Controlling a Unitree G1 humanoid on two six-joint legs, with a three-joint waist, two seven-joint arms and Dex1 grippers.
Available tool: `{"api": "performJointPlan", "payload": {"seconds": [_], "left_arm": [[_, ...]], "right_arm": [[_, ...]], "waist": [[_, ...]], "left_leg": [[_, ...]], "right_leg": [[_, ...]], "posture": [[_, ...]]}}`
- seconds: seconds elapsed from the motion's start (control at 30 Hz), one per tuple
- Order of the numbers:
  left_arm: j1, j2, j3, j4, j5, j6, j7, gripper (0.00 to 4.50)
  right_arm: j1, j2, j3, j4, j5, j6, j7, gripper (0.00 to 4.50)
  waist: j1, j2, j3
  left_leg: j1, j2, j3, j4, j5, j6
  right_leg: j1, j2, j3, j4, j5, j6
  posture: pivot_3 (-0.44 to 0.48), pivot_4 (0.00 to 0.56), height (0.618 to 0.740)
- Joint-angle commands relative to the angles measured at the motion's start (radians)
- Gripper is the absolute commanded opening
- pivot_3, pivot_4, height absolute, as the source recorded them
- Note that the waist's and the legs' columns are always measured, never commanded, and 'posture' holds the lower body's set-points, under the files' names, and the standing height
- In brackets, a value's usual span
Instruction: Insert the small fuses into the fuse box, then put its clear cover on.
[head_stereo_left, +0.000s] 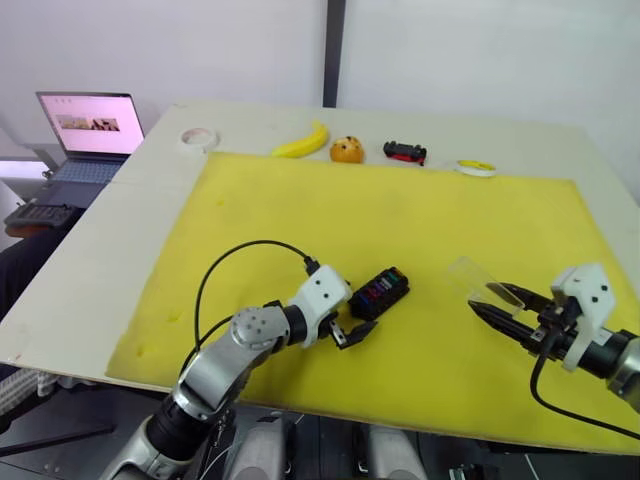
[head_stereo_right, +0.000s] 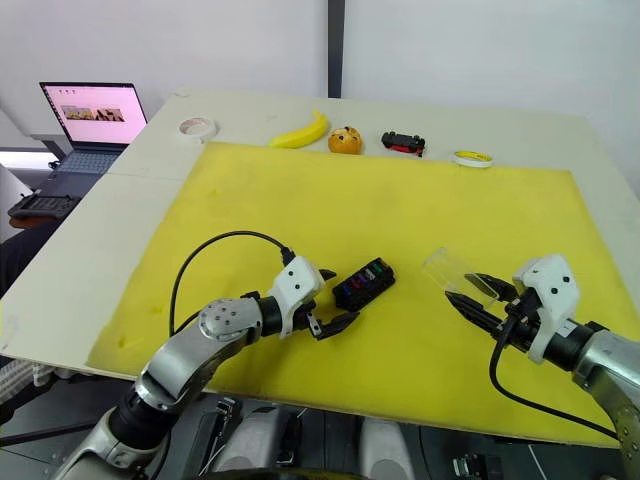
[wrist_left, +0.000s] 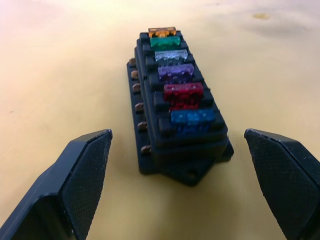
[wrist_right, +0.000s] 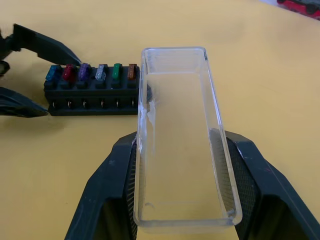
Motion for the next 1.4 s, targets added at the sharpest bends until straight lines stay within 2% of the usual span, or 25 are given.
{"api": "performJointPlan", "payload": {"seconds": [0.03,0.4,0.83,0.93,1.0,1.17,1.4], "left_arm": [[-0.027,-0.029,-0.012,0.029,0.04,-0.017,0.027,4.5],[-0.045,-0.079,-0.022,0.091,0.073,-0.063,-0.001,4.5],[-0.059,-0.043,0.001,0.178,0.082,-0.138,-0.078,4.5],[-0.058,-0.037,0.001,0.187,0.082,-0.159,-0.095,3.66],[-0.058,-0.029,0.0,0.194,0.081,-0.172,-0.113,2.71],[-0.073,-0.011,0.011,0.225,0.077,-0.196,-0.151,2.61],[-0.122,0.068,0.033,0.303,0.018,-0.313,-0.362,2.61]], "right_arm": [[-0.017,-0.007,-0.003,-0.015,0.003,-0.015,-0.003,1.73],[-0.038,-0.004,0.015,-0.007,0.001,-0.014,-0.008,1.73],[-0.045,-0.004,0.015,-0.008,-0.002,-0.018,-0.012,1.73],[-0.043,-0.004,0.016,-0.007,-0.003,-0.021,-0.01,1.73],[-0.045,-0.005,0.018,-0.007,-0.003,-0.021,-0.01,1.73],[-0.045,-0.009,0.017,-0.01,-0.001,-0.02,-0.006,1.73],[-0.043,-0.077,0.007,-0.043,0.02,-0.023,0.081,1.73]], "waist": [[0.0,0.0,0.0],[0.001,0.0,0.0],[0.0,0.0,0.0],[0.0,0.0,0.0],[0.0,0.0,0.0],[0.0,0.0,0.0],[-0.002,0.001,0.0]], "left_leg": [[0.0,0.0,0.0,0.0,0.0,0.0],[0.0,0.0,0.0,0.0,0.0,0.0],[0.0,0.0,0.0,0.0,0.0,0.0],[0.0,0.0,0.0,0.0,0.0,0.0],[0.0,0.0,0.0,0.0,0.0,0.0],[0.0,0.0,0.0,0.0,0.0,0.0],[0.0,0.0,0.0,-0.001,0.0,0.0]], "right_leg": [[0.0,0.0,0.0,0.0,0.0,0.0],[0.0,0.0,0.0,0.0,0.0,0.0],[0.0,0.0,0.0,-0.001,0.0,0.0],[0.0,0.0,0.0,-0.001,0.0,0.0],[0.0,-0.001,0.0,-0.001,0.0,0.0],[0.0,-0.001,0.0,-0.001,0.0,0.0],[-0.001,-0.001,0.0,0.0,0.0,-0.001]], "posture": [[0.0,0.15,0.74],[0.0,0.15,0.74],[0.0,0.15,0.74],[0.0,0.15,0.74],[0.0,0.15,0.74],[0.0,0.15,0.74],[0.0,0.15,0.74]]}}
